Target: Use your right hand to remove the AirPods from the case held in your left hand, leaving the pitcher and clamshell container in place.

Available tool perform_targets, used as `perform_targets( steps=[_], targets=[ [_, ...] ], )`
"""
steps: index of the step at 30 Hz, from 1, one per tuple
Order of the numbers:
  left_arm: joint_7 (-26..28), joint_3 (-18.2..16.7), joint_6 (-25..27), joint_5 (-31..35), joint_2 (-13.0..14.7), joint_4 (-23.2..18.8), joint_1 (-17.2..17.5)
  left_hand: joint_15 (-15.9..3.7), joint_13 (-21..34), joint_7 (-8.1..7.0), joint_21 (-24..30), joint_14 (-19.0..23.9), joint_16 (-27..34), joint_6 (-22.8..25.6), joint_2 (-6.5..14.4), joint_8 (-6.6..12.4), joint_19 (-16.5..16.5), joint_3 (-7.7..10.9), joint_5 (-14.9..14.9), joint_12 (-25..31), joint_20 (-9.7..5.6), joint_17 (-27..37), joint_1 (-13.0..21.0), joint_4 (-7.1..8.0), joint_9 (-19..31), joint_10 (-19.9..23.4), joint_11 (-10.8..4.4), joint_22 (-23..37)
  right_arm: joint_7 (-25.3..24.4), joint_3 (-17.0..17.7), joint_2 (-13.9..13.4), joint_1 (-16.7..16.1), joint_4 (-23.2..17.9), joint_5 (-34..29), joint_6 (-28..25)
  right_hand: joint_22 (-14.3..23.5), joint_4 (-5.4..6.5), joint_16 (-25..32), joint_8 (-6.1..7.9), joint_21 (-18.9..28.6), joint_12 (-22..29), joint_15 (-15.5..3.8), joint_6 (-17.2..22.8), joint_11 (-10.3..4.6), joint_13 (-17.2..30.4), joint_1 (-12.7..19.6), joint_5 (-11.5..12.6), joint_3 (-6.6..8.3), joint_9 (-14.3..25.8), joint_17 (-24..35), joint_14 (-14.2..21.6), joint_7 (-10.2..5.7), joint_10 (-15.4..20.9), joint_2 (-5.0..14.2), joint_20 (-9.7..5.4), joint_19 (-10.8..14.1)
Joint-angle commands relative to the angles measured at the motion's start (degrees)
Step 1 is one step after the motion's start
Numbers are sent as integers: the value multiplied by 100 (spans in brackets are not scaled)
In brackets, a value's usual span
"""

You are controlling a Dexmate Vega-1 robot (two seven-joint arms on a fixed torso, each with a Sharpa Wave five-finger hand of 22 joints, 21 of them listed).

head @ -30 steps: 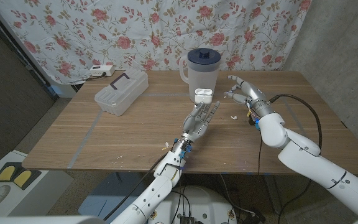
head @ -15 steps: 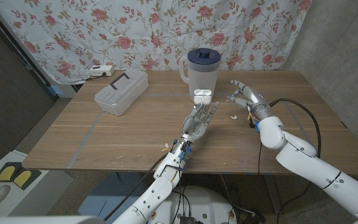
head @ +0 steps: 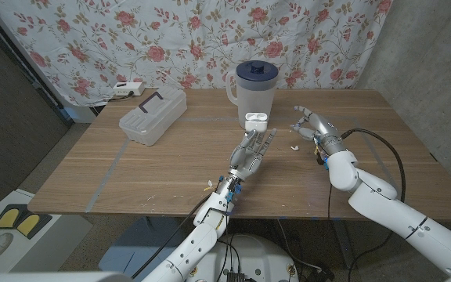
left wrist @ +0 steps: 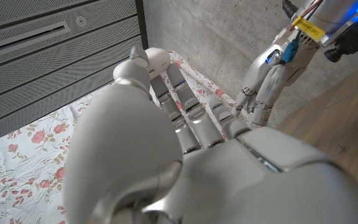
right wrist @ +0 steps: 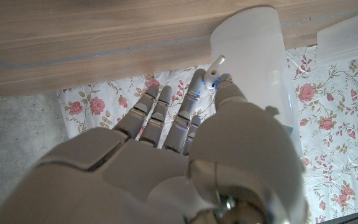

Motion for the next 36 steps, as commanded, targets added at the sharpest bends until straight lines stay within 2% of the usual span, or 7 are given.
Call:
perform_targets(
  steps=[1,20,31,36],
  targets=[
    [45,17,-52,19,23,-91,67,-21,1961,149,8,37,51,209,192,35,-5,88,25,45,-9,27,-42,49,42,51,-10,29,-40,-74,-13,10,279,-103,99,8,-5,-32,-19,-6,31,-1019,57,-187,14,72,9,-26,23,11,-11,-29,130,6,28,-14],
    [55,10,-31,-7,100,-150,79,-12,1955,162,10,23,35,201,204,35,0,91,24,37,-5,15,-58,63,47,45,-9,30,-34,-198,84,35,447,-228,-32,5,2,-48,-28,-10,62,-1019,69,-189,13,78,11,-48,25,27,-30,-26,119,13,51,-36],
    [6,-30,7,-74,161,-194,102,-18,1969,183,8,24,37,206,200,36,-6,93,25,44,1,16,-54,58,45,47,-3,30,2,-414,36,130,513,-540,-79,4,3,-56,-43,-12,65,-1022,47,-189,-5,84,12,-57,25,34,-36,-26,103,17,40,-48],
    [10,-56,16,-96,192,-218,117,-19,1957,156,8,21,38,194,197,38,-6,87,24,38,-2,18,-57,58,56,50,-4,30,8,-492,115,192,585,-623,-150,4,0,-68,-47,-15,72,-1026,38,-189,-6,91,13,-61,26,34,-52,-34,100,16,39,-58]
  ],
)
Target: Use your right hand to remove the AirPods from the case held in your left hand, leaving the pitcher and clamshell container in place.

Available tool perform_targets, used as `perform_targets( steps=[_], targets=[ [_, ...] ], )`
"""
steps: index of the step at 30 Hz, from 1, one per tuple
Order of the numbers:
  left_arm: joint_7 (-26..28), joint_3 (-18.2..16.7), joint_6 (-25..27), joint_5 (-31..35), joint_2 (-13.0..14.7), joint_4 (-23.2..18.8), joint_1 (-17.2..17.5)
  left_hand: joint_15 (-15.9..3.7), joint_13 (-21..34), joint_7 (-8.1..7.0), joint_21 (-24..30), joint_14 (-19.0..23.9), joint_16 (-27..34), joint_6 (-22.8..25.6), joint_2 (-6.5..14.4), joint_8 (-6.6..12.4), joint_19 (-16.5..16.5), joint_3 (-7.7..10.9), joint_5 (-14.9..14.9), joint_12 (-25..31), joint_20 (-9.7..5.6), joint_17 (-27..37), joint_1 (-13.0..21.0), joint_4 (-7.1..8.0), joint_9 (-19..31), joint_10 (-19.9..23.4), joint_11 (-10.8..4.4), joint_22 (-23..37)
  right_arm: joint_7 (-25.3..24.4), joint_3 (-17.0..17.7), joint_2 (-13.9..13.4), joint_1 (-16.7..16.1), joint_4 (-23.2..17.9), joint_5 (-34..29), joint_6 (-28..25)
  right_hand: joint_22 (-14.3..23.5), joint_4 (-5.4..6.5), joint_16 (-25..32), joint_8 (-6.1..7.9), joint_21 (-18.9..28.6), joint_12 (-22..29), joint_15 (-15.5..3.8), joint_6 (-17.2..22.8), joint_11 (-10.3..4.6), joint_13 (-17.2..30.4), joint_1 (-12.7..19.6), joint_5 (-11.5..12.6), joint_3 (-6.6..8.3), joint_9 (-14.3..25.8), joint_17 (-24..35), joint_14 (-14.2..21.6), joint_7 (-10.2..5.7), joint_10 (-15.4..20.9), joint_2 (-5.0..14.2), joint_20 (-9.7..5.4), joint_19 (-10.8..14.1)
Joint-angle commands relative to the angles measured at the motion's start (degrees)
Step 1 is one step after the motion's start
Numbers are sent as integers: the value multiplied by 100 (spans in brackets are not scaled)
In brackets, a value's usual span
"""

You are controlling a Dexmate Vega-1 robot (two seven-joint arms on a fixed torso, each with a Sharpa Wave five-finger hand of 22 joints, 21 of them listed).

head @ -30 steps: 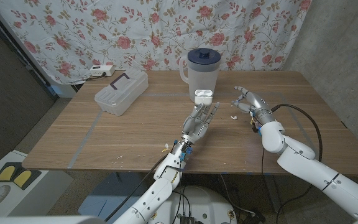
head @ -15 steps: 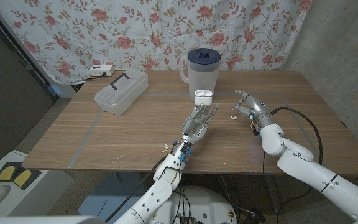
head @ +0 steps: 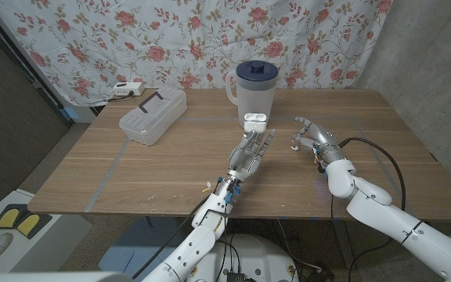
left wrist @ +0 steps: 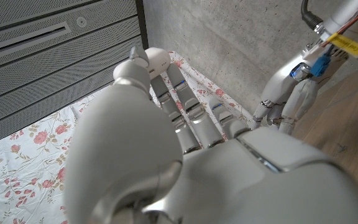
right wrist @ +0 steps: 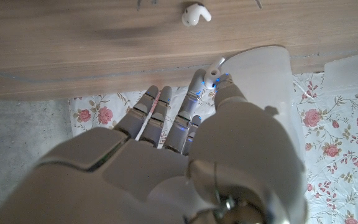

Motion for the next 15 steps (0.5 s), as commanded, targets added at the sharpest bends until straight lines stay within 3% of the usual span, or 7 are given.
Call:
perform_targets(
  steps=[1,15],
  targets=[
    [-18,-60,35,-57,80,-70,40,-22,1946,147,8,16,13,192,201,57,-6,88,22,21,-3,16,-57,60,60,47,2,30,47,-215,56,135,145,-286,-104,17,-7,-28,-8,-11,23,-1025,9,-151,20,65,16,-22,27,22,-53,-5,136,-8,1,-20],
    [-124,-146,59,-153,110,-15,1,-19,1968,155,7,-8,10,184,200,48,-10,89,23,26,2,20,-56,59,51,41,6,31,-268,-251,289,138,429,-348,19,15,3,-26,-1,-6,52,-1022,36,-151,15,70,14,-32,28,37,-30,6,137,9,9,-12]
  ],
)
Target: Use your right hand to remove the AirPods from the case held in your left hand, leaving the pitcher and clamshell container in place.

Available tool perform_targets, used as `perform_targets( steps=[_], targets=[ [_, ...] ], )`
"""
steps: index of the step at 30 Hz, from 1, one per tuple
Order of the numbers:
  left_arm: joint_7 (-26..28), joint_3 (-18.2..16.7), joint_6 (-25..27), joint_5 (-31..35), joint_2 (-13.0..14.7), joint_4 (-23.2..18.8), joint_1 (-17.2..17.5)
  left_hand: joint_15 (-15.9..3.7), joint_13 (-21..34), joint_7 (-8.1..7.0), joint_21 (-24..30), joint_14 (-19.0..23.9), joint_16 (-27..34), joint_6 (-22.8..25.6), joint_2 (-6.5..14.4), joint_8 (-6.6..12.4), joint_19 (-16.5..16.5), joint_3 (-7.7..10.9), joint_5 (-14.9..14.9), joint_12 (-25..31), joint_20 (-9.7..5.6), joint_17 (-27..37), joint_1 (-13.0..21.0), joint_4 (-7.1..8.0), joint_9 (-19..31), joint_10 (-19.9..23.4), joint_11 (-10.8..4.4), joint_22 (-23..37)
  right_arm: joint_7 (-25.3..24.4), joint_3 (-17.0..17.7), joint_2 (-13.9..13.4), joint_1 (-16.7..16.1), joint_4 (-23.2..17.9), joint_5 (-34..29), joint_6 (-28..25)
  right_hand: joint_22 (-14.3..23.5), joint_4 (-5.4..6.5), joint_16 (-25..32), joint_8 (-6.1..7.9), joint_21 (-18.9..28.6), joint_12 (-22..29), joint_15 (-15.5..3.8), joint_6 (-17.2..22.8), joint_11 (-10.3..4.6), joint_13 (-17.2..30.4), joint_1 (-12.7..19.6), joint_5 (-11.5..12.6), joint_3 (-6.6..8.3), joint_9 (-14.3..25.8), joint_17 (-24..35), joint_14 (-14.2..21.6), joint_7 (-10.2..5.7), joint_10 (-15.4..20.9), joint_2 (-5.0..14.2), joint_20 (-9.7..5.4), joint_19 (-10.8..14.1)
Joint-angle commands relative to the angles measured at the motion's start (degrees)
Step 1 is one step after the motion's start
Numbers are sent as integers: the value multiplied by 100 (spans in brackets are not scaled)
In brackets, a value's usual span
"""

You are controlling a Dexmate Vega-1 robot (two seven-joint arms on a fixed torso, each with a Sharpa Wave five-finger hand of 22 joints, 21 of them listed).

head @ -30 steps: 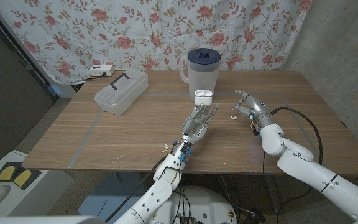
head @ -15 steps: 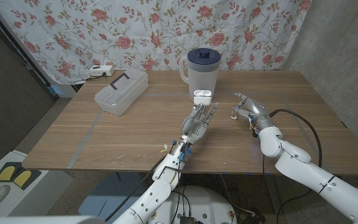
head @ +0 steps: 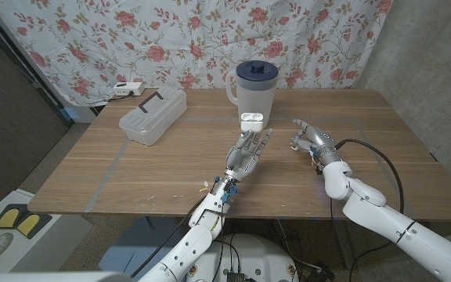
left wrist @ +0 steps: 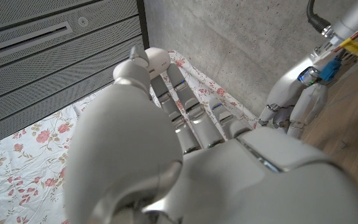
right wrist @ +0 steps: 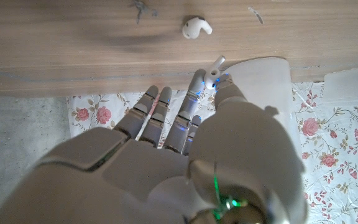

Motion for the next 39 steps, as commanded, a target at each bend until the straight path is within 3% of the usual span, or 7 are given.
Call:
perform_targets(
  steps=[1,20,28,33,39],
  targets=[
    [-71,-61,8,-78,5,44,-13,-31,1966,155,8,5,15,192,199,24,-7,87,26,33,3,22,-57,59,49,42,2,31,-206,-57,166,16,186,-99,29,14,3,-30,-1,-2,52,-1022,38,-151,4,71,13,-34,28,8,28,16,130,9,22,-3],
    [-169,-92,39,-155,-17,93,27,-32,1964,156,8,5,25,207,195,27,-8,83,25,39,-11,32,-44,50,45,67,-7,31,-244,-21,181,-36,260,-60,61,14,159,-162,-22,4,-212,-946,-92,-123,-286,-255,14,-231,32,-46,-101,172,-298,-96,145,6],
    [-127,-258,-87,-162,53,10,85,-33,1966,152,8,4,26,208,197,22,-9,82,25,37,-12,33,-47,54,38,60,0,31,-240,44,168,-136,125,-30,-115,14,264,-268,-23,3,-426,-860,-245,-106,-519,-586,16,-409,30,-118,-195,298,-504,-223,274,9],
    [-196,-271,32,-196,151,51,25,-29,1958,153,6,-6,21,209,200,22,-15,82,25,28,-4,31,-51,58,37,52,0,30,-296,54,183,-202,-13,-91,-306,13,267,-298,-30,-4,-476,-842,-303,-105,-570,-626,22,-429,29,-138,-232,299,-548,-232,293,-7],
    [-259,-396,-69,-372,40,69,108,-27,1959,157,4,-19,10,181,214,19,-19,88,26,28,8,24,-58,67,49,51,3,30,-437,49,229,-242,-134,-190,-441,13,288,-377,-34,-17,-665,-738,-423,-93,-697,-751,22,-485,28,-184,-333,320,-835,-251,346,-42]
  ],
)
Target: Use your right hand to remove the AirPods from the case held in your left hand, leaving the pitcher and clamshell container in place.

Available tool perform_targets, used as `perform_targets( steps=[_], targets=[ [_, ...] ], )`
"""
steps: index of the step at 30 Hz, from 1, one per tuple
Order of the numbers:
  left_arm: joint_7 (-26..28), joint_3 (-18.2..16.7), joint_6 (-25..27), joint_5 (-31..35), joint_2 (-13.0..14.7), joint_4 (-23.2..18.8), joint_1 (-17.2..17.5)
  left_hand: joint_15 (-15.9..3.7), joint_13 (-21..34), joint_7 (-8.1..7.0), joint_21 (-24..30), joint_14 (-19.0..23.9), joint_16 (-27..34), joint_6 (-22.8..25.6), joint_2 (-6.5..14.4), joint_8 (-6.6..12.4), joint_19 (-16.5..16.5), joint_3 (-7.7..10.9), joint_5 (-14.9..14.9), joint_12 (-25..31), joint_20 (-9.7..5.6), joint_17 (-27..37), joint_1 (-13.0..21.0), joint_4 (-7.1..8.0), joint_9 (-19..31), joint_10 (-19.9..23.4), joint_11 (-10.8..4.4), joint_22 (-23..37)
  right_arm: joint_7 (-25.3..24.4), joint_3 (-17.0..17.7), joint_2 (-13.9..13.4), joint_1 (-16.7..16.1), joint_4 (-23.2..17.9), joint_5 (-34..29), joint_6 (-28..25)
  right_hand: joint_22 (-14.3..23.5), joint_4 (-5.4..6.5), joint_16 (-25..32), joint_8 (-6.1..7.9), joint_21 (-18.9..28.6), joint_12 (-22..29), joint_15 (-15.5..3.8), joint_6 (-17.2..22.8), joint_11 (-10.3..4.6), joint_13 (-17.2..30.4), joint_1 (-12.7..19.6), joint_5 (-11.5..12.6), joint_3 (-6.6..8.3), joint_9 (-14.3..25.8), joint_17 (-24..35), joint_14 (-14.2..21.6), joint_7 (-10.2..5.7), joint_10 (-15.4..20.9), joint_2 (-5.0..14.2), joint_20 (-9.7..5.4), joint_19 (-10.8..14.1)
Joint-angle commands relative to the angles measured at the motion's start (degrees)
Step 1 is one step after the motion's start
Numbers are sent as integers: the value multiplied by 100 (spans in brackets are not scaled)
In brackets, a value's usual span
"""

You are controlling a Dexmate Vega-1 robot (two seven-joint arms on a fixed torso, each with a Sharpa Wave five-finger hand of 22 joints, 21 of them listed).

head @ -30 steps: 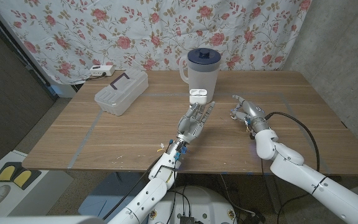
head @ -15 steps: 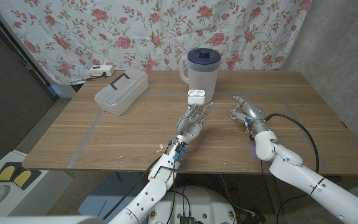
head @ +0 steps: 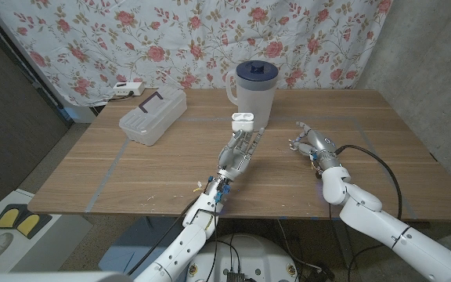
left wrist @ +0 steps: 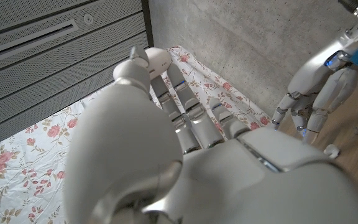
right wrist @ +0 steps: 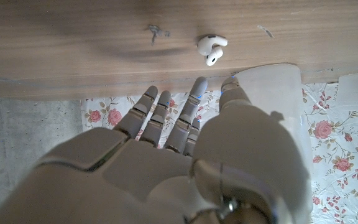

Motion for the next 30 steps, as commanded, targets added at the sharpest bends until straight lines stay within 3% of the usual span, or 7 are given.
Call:
perform_targets(
  steps=[1,4,11,16,26,28,30],
  targets=[
    [-85,-218,-94,-232,-64,21,90,-39,1963,156,4,-8,32,181,211,41,-20,87,20,28,8,26,-57,65,51,55,0,30,-166,28,41,-110,-260,-137,-291,12,54,-57,-32,-20,-202,-731,-118,31,-104,-197,11,-100,28,-27,-65,26,-313,-26,67,-27],
    [-178,-257,-64,-257,-23,66,73,-41,1967,158,4,-6,35,183,208,39,-20,87,20,28,5,28,-57,63,47,52,0,30,-260,100,71,-160,-311,-57,-190,12,335,-136,31,-34,-640,-683,-208,174,-352,-851,-14,-340,27,-111,-199,20,-752,-71,70,-111],
    [-296,-303,43,-296,56,104,24,-44,1966,162,5,-5,37,181,209,43,-19,90,21,25,0,29,-51,59,55,48,0,30,-363,101,107,-213,-583,-171,-382,7,473,-173,105,-36,-902,-648,-100,306,-498,-1179,14,-453,24,-180,-245,-18,-960,-80,113,-125],
    [-378,-302,125,-302,86,172,-2,-42,1973,150,5,1,43,189,203,44,-19,87,20,25,-5,32,-55,60,52,43,0,30,-530,232,138,-408,-747,19,-122,-1,883,-210,259,-38,-1141,-542,347,487,-723,-1885,51,-619,25,-271,-246,-22,-881,92,170,-117],
    [-253,-292,182,-287,78,136,16,-40,1972,177,5,-16,33,184,207,42,-21,88,21,27,0,27,-55,62,50,45,-1,30,-668,416,150,-613,-967,252,80,-7,1253,-235,316,-54,-1289,-365,648,715,-915,-2548,80,-801,15,-364,-202,19,-661,158,270,-151],
    [-244,-281,162,-228,96,140,12,-41,1969,167,2,-20,31,181,213,38,-27,89,21,25,6,26,-60,67,45,47,4,30,-657,464,99,-639,-1032,301,177,-12,1343,-185,313,-48,-1356,-447,712,781,-979,-2754,92,-865,9,-402,-24,75,-637,155,220,-126],
    [-285,-272,158,-234,77,169,11,-41,1971,167,4,-18,33,184,211,39,-24,89,21,24,6,27,-61,67,46,44,2,30,-690,513,105,-668,-1107,352,238,-15,1358,-181,309,-40,-1414,-465,737,825,-1011,-2818,99,-885,4,-430,29,101,-687,149,153,-97]
  ],
)
